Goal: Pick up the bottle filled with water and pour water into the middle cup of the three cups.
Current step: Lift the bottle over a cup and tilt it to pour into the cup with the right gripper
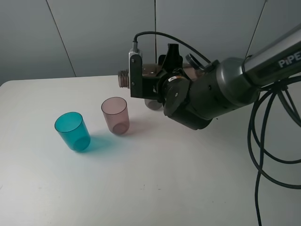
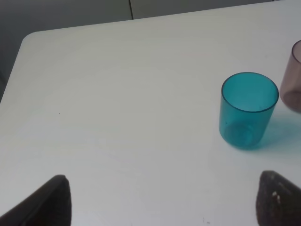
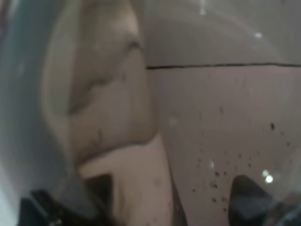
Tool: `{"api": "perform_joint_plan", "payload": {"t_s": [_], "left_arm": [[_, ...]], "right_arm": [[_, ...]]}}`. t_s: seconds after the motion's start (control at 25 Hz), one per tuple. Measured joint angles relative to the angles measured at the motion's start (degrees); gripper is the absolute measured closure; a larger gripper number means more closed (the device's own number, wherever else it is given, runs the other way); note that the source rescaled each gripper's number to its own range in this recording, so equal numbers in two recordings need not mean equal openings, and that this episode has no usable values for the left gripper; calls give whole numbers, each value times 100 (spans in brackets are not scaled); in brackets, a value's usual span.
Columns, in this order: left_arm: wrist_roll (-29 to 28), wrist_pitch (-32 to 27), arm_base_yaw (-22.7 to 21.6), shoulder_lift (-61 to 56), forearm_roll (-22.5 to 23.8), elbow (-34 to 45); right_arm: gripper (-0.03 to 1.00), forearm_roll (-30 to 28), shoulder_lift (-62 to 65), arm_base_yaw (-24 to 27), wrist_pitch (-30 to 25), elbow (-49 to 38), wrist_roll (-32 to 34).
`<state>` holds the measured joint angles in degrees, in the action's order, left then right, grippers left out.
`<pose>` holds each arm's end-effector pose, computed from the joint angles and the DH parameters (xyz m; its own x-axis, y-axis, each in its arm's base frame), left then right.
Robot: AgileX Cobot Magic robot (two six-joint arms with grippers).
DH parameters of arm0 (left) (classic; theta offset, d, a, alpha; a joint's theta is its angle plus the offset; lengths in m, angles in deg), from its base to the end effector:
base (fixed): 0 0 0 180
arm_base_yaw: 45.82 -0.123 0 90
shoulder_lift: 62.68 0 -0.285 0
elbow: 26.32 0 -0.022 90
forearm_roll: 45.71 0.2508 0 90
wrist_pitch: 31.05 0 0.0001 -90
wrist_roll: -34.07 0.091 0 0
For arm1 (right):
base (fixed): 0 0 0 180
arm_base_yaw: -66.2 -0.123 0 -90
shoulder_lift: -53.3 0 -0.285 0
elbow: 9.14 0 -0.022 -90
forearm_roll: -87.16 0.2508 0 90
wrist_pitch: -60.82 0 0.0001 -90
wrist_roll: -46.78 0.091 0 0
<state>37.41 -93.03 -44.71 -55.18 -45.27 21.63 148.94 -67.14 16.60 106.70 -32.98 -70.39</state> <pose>-0.0077 0.0008 0.2785 -0.4589 0.0708 -0.8857 0.0418 0.9974 0.0580 0.2841 0.2451 0.1445 0.0762 -0.9917 -0.1038 -0.3753 0.0679 -0.9244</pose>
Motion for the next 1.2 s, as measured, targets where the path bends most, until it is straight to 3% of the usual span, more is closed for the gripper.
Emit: {"api": "perform_joint_plan", "payload": {"t_s": [0.36,1.2], "left_arm": [[0,0,0,0,22,0],[0,0,0,0,22,0]], "right_arm": [[95,36,-254,0,-244,403,-79],[95,36,-319,0,-161,461,-255]]}}
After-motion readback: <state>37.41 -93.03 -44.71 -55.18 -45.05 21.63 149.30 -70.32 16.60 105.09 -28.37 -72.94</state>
